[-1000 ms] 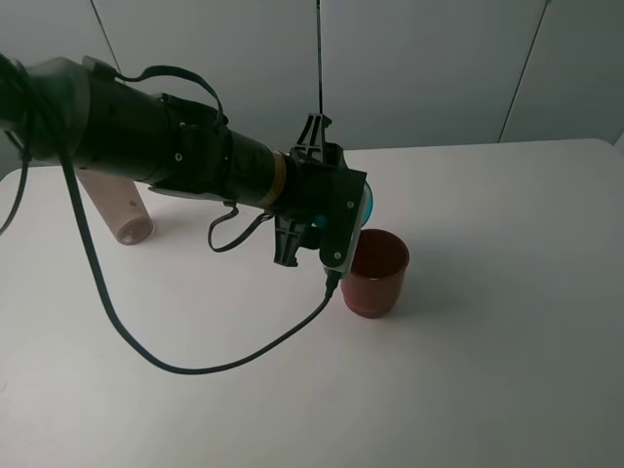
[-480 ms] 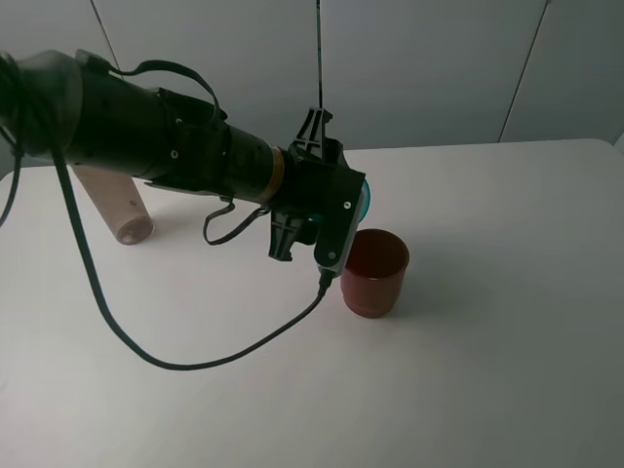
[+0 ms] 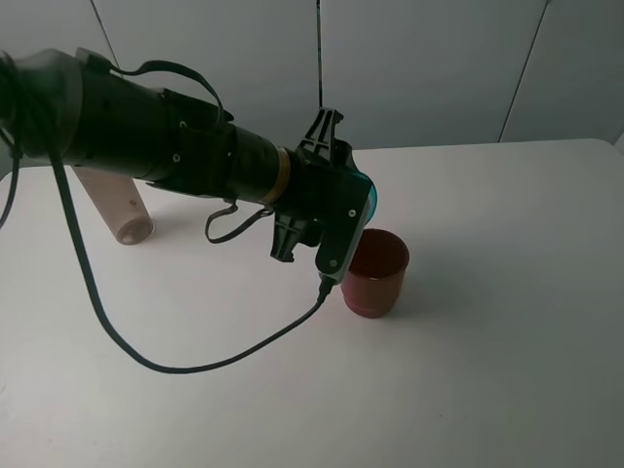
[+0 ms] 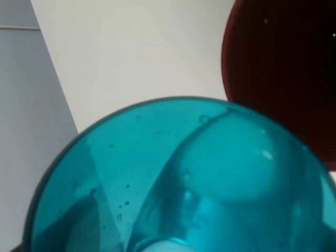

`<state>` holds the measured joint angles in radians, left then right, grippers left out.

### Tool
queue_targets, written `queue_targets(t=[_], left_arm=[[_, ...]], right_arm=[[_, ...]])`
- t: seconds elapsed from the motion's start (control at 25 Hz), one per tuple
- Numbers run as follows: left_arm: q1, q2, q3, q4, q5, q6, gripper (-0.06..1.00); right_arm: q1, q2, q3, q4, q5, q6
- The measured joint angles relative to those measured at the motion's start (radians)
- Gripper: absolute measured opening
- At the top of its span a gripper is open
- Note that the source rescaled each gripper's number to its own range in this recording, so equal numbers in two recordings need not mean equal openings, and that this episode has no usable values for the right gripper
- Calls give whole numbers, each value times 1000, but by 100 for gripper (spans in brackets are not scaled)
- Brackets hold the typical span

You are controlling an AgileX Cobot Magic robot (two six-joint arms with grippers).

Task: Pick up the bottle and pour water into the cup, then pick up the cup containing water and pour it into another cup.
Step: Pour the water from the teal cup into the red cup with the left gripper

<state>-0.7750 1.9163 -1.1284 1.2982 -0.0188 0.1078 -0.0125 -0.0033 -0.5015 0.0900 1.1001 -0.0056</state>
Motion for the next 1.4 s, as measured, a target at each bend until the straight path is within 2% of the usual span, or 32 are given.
queue_targets(t=[0.24,1.4], left_arm=[[-13,0,-12,34,19,0,11],[-14,-2,-20,80,26,68,11]], right_arm=[[0,0,0,0,0,6],[0,0,0,0,0,6]])
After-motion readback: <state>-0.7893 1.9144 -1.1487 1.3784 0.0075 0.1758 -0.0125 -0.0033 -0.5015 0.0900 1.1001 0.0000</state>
